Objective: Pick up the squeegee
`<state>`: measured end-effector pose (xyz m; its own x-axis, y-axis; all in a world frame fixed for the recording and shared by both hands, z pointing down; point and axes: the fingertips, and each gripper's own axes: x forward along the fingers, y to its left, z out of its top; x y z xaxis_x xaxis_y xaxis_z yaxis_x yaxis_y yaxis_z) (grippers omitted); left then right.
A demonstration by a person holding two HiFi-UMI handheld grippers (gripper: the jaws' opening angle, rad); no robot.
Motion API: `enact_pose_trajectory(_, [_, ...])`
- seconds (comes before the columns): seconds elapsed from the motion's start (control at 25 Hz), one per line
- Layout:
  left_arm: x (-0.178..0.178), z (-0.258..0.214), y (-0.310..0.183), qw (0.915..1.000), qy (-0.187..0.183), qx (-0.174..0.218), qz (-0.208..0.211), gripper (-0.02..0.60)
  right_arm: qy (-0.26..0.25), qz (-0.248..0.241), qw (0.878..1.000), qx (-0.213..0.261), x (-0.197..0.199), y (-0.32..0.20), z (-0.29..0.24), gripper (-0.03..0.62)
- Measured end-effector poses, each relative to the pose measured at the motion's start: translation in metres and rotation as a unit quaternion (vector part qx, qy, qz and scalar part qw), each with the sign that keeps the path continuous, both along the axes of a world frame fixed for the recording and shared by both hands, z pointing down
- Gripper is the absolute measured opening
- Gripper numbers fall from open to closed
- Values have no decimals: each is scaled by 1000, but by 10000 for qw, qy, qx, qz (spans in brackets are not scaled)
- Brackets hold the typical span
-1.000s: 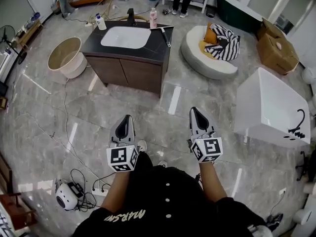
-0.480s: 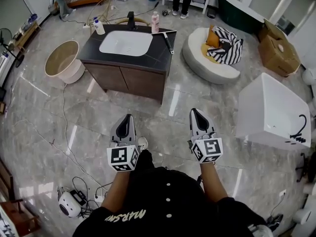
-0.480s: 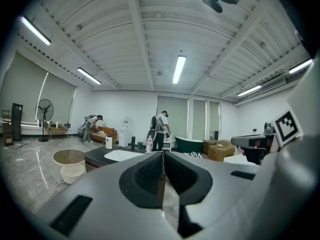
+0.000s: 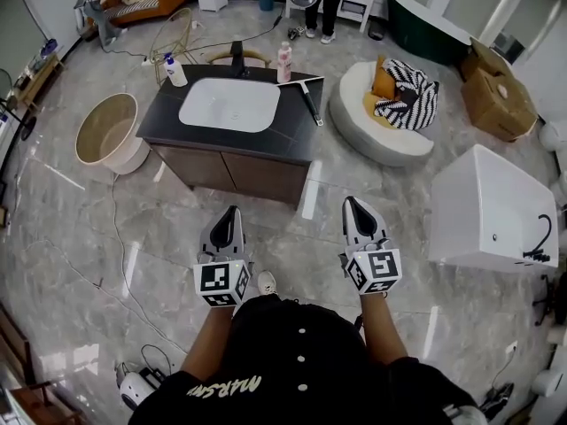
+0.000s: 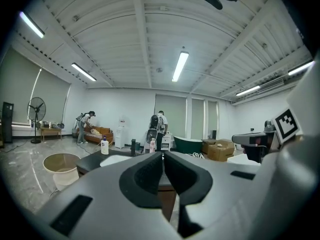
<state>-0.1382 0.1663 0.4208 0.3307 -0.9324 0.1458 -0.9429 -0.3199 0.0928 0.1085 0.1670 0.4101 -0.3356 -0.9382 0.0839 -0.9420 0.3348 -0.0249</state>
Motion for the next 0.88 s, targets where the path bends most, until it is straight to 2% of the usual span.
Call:
enact_pose_trajectory(0.2, [-11, -2, -44, 9997, -1, 52, 226, 20, 41, 151, 9999, 34, -18, -41, -2, -3])
enact_pose_trajectory(0.36, [-22, 1, -63, 9993, -6, 49, 359, 21, 9, 289, 9996, 38, -30, -55, -1, -3])
enact_pose_trajectory(0.64, [-27, 9, -95, 9990, 33, -70, 436, 20, 33, 442, 9990, -72, -30, -83, 7, -3])
enact_pose_trajectory(0.88, [-22, 14, -133, 9990, 18, -97, 431, 20, 70, 388, 9992, -78, -27, -122, 12, -3])
